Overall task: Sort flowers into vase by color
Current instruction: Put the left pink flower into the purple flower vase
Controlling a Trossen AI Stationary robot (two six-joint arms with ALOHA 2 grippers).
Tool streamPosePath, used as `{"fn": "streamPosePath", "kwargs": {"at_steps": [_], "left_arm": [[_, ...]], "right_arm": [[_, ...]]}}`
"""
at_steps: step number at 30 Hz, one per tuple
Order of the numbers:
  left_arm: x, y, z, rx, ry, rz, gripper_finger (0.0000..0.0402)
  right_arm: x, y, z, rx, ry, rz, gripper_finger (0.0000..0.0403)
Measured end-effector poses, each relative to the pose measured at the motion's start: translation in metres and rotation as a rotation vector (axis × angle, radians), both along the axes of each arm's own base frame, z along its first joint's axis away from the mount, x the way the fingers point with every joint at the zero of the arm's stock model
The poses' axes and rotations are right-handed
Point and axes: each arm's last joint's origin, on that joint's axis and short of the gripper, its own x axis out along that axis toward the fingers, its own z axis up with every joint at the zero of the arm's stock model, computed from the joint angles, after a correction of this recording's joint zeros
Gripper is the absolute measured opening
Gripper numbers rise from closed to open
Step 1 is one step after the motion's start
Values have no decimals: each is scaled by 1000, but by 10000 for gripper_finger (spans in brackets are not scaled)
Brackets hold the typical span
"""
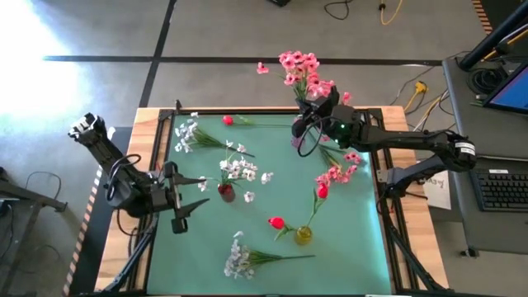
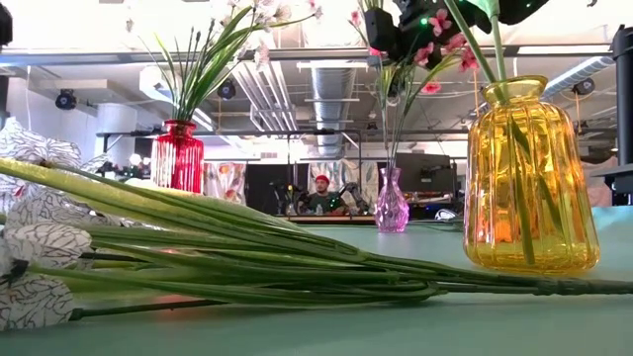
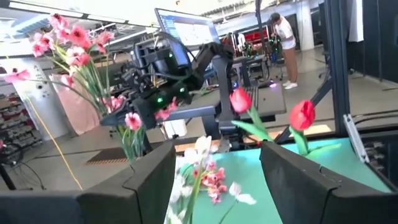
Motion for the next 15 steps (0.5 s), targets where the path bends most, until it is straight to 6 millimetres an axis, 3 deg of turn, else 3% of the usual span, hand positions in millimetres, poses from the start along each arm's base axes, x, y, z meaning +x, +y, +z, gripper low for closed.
{"fn": "streamPosePath", "kwargs": {"at_steps": [6,15], "left_arm": [[-8,9,-13,-89,-18,-9,220],[-7,8,-11,-212,-47,-19,220]], "right_arm": [[-2,-5,-4,31,14,-22,9],[1,-6,-7,64,-10,-22,9]]}}
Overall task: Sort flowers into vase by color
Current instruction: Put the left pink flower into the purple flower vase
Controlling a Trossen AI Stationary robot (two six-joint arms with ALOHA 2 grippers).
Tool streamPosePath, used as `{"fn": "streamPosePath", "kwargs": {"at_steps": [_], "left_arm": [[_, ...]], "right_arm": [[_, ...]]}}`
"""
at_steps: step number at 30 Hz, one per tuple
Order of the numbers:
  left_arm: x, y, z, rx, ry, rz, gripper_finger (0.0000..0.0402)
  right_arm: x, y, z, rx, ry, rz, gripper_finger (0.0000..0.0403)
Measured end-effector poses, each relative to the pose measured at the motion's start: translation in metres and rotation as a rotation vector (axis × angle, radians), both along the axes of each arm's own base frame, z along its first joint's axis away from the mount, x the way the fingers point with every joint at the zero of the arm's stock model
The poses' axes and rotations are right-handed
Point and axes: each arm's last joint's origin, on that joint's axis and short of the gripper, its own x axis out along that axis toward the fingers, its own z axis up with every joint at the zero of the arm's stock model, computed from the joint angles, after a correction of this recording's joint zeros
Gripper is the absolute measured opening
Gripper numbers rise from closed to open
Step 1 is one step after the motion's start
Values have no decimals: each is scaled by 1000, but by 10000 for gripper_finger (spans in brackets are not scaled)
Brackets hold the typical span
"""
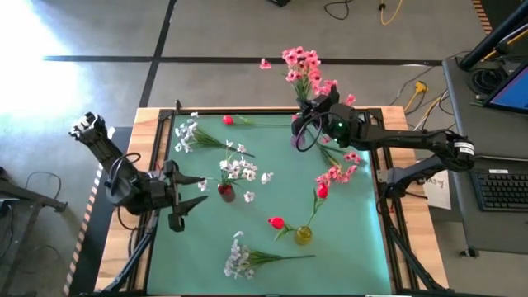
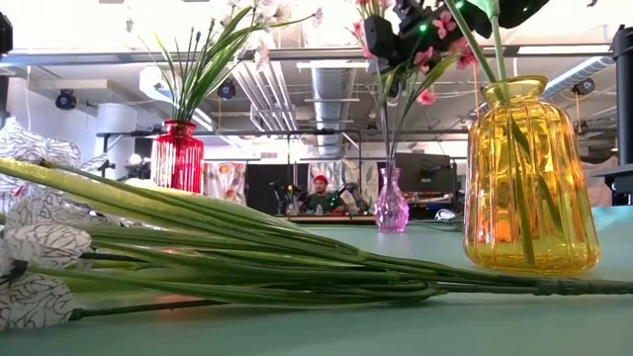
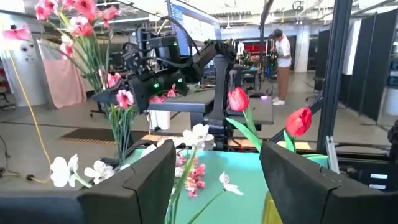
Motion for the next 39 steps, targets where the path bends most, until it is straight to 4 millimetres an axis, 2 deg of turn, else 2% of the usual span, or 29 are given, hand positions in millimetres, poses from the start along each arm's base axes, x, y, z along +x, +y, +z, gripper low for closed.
{"fn": "streamPosePath", "kwargs": {"at_steps": [9,18,39], "left_arm": [[5,-6,4,39,14,4,220],[6,-7,1,60,38,32,220],[6,-6,1,101,51,51,220]], "right_arm": [[11,-4,-16,15,44,1,9],[16,-5,-23,12,79,3,9],[1,0,-4,-28,68,2,9]]}}
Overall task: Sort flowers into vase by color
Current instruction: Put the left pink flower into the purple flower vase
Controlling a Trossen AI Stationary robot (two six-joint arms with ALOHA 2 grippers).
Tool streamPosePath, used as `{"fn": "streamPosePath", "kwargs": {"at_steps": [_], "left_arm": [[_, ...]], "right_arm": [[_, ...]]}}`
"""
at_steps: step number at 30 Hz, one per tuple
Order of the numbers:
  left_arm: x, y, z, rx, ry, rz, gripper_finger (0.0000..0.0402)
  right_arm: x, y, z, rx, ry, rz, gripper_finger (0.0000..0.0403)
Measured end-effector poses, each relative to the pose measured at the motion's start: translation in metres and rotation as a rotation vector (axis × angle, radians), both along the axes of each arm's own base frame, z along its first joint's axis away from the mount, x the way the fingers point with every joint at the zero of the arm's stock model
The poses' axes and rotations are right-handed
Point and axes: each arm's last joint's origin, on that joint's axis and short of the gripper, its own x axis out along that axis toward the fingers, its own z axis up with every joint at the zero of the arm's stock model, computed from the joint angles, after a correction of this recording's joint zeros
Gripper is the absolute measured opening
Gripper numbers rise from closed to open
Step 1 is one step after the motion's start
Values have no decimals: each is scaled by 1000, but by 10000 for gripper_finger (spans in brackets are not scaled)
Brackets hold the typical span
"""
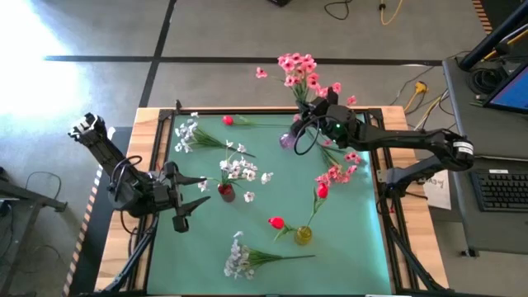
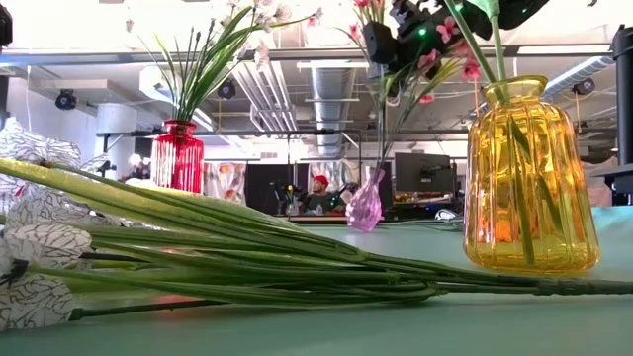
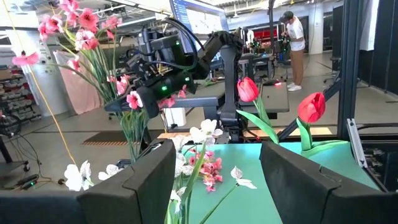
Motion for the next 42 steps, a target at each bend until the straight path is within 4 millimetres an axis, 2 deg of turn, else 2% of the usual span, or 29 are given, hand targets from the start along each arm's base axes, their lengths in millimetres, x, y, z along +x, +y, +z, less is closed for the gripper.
{"fn": "streamPosePath", "kwargs": {"at_steps": [19,32,42], "left_arm": [[0,0,0,0,0,1,220],[0,0,0,0,0,1,220],[0,0,0,21,5,2,220]], "right_arm": [[0,0,4,-22,-21,14,9],[2,-16,2,-50,-47,16,9],[0,-21,5,-76,-58,-2,9]]}}
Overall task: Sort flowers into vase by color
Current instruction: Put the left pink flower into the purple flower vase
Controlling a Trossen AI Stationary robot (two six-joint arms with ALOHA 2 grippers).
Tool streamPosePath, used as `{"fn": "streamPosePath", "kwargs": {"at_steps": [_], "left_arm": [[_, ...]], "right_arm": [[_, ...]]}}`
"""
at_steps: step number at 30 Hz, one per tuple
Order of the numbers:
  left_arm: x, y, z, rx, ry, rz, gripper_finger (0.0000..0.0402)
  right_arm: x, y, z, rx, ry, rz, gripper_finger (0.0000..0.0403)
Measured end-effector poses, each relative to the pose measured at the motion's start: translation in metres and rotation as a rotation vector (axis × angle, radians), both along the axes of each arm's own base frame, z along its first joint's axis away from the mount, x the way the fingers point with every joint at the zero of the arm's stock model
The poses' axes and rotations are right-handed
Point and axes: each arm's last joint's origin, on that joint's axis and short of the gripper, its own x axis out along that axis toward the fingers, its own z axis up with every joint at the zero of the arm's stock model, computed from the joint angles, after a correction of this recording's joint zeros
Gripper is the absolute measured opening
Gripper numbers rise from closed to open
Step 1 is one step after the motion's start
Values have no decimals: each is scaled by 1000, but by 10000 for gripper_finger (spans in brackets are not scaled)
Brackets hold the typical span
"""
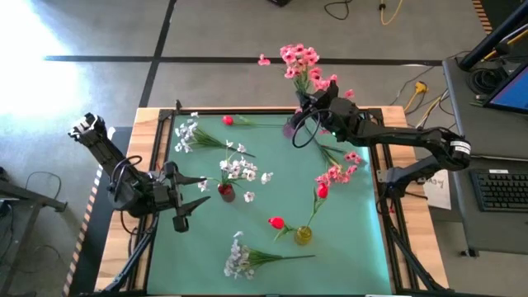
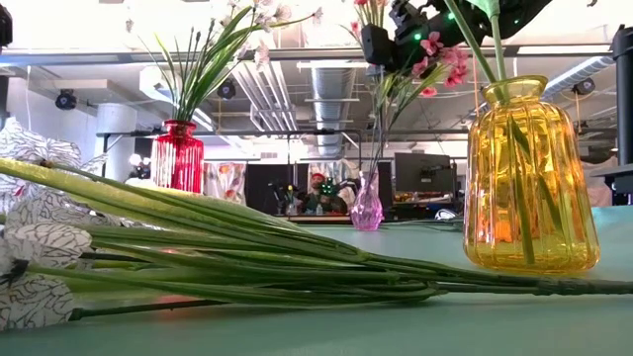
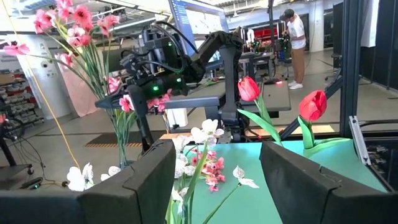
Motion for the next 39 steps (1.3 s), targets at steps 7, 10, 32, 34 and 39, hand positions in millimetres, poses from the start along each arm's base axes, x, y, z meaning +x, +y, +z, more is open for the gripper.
{"fn": "streamPosePath", "kwargs": {"at_steps": [7,10,32,34,39], "left_arm": [[0,0,0,-2,-1,0,220],[0,0,0,-2,-1,0,220],[0,0,0,-8,-2,-1,220],[0,0,0,-8,-2,0,220],[0,0,0,-11,-3,-1,220]], "right_arm": [[1,0,3,-4,-39,26,9],[2,0,3,-9,-61,26,9],[10,-11,-9,0,-57,5,9],[10,-12,-9,0,-57,18,9],[10,-12,-9,10,-68,25,9]]}}
